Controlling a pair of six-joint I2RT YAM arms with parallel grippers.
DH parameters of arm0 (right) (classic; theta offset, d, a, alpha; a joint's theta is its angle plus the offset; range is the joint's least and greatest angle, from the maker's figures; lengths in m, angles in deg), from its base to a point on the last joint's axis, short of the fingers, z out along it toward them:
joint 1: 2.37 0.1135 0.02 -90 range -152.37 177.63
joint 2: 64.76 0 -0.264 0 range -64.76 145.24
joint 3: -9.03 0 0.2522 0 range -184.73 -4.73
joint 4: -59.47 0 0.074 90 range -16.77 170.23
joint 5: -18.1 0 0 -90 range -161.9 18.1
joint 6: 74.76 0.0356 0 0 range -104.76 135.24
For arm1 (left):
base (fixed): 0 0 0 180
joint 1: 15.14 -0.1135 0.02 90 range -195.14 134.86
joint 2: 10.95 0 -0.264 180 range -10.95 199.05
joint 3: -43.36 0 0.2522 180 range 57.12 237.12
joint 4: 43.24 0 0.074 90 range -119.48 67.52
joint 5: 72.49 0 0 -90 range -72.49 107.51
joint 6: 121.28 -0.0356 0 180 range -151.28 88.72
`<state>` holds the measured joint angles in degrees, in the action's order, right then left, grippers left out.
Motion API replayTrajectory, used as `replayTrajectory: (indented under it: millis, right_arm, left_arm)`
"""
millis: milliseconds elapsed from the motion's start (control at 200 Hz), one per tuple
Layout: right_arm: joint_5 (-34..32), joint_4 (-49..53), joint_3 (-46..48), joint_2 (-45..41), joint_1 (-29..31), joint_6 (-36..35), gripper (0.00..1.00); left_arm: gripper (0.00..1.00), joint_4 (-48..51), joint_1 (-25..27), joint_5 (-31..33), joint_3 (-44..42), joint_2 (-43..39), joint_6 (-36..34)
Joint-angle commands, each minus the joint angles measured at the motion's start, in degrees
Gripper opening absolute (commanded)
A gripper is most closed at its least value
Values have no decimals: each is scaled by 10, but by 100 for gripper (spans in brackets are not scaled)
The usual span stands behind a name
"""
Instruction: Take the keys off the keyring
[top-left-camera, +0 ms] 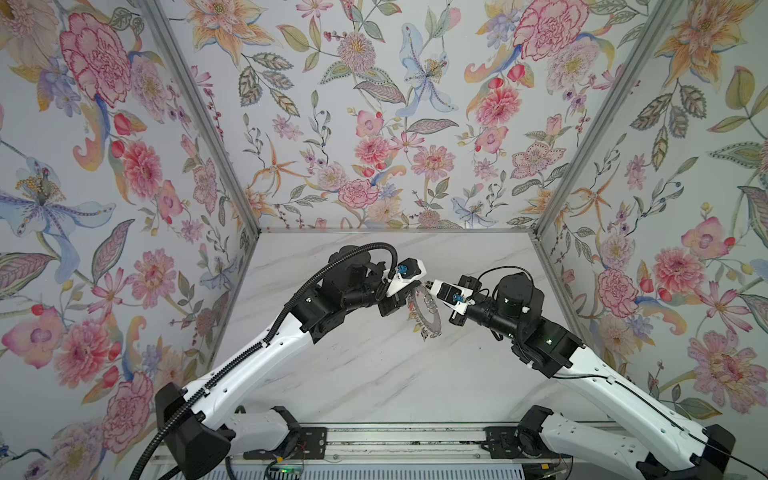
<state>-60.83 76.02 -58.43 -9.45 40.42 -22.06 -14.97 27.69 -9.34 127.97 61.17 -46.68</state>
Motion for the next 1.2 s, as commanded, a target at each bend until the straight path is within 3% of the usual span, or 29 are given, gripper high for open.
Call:
replayTrajectory:
  millis: [0,165,570,811,881,961,1196]
  right_arm:
    - [38,-49,4,-32,-15,9,0]
    - [60,-39,4,-38,-21,8,0]
    - [96,-18,-2,-38,-23,5,0]
    - [98,-11,-5,-39,-24,5,0]
    - [98,-12,-6,-40,-26,6,0]
    - [96,-14,-6,-40,-27,6,0]
    - [76,-11,-2,-48,-28,5,0]
  left_arm:
    - [0,-10,-2,10,-27,-19,3]
    - [0,-35,-2,-13,-49,-27,2]
    - [22,-18,-2,-51,-12,-1,-7]
    - [25,1,-2,-81,0,9,-12]
    - [21,7,-2,-82,0,11,-14]
    - [11,9,-2,-75,0,10,-14]
    - [0,18,-2,-42,-1,1,-15]
